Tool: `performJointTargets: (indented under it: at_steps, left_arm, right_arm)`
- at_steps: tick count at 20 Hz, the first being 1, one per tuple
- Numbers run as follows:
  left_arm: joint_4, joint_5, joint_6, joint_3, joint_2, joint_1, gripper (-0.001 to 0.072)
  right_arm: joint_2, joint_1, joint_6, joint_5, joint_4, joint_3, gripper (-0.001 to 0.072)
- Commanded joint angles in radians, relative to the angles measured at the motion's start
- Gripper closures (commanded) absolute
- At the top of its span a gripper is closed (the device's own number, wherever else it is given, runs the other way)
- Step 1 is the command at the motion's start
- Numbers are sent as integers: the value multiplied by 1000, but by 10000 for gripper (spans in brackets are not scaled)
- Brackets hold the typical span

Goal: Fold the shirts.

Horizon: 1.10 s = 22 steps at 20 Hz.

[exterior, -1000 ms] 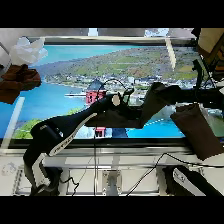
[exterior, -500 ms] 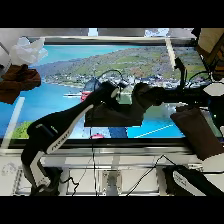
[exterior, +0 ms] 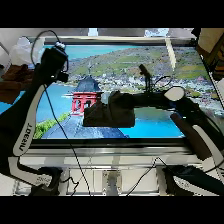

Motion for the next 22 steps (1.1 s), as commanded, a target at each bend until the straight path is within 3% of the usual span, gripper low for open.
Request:
performJointTargets:
  at_steps: [1,3,4,5,6,8,13,17,22]
  left_arm:
    - [25,-19,-2,1,68,56,697]
    - [-1,-19,-2,1,79,56,697]
    - [-18,-21,-2,1,80,56,697]
    - [-37,-26,-2,1,80,56,697]
    - [-53,-28,-1,1,80,56,697]
    - [-84,-35,2,1,80,56,697]
    - [-158,-60,28,0,81,56,697]
    - [-212,-56,28,0,81,56,697]
    - [-488,-58,44,0,81,56,697]
  right_arm:
    - [-122,153,-43,-155,92,1,684]
    - [-172,212,-90,-283,141,1,679]
    - [-178,227,-108,-354,169,1,617]
    - [-175,229,-128,-402,192,3,386]
    - [-175,220,-133,-398,183,16,227]
    - [-174,172,-122,-330,57,47,228]
    - [-165,-99,175,-117,-372,51,238]
    - [-165,-251,191,101,-464,49,238]
    - [-183,-259,193,109,-507,48,237]
